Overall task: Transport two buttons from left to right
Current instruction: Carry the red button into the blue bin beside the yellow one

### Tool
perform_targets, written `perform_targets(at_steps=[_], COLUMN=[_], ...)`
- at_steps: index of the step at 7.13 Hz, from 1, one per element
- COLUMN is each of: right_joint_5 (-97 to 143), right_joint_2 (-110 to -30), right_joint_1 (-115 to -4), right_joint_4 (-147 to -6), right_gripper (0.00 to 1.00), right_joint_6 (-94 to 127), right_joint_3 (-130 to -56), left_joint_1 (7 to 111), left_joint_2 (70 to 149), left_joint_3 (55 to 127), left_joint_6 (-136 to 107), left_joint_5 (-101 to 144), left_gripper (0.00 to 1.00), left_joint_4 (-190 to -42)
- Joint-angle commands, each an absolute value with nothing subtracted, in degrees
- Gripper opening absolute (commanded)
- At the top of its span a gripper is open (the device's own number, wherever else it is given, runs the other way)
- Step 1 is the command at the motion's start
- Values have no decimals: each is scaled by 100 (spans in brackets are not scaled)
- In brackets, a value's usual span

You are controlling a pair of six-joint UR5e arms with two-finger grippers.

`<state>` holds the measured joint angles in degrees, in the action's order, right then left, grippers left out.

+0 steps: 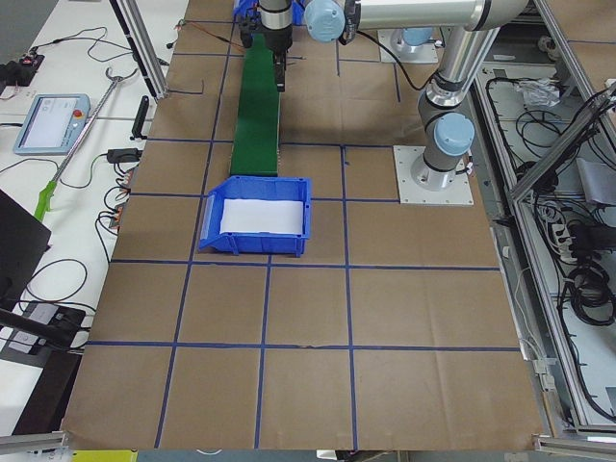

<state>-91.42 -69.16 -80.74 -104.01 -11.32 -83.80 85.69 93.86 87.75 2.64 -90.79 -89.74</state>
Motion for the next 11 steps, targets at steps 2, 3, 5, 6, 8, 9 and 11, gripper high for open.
perform_targets(at_steps=[2,3,5,6,8,9,11], right_joint_5=[-9131,-9071,-9122,-9149,-9132,-9158,-9141], right_joint_2=[-6812,-6655,-6155,-6031,-5951,-5907,-5819], right_joint_1=[-6842,-6490,-6346,-6320,-6188,-6170,-6152], right_joint_4=[-9984,-10106,-10604,-10739,-10949,-11604,-11795], right_gripper=[3,3,2,2,3,3,3], right_joint_6=[-2894,-3579,-4094,-4383,-4395,-4421,-4404], right_joint_3=[-7542,-7515,-7602,-7620,-7978,-8224,-8472], left_joint_1=[8569,8569,8569,8569,8569,8569,8569], left_joint_2=[9378,9378,9378,9378,9378,9378,9378], left_joint_3=[8780,8780,8780,8780,8780,8789,8789], left_joint_6=[264,264,264,264,264,264,264], left_joint_5=[-9079,-9079,-9088,-9079,-9088,-9079,-9079], left_gripper=[100,100,100,100,100,100,100], left_joint_4=[-8974,-8974,-8974,-8974,-8974,-8974,-8974])
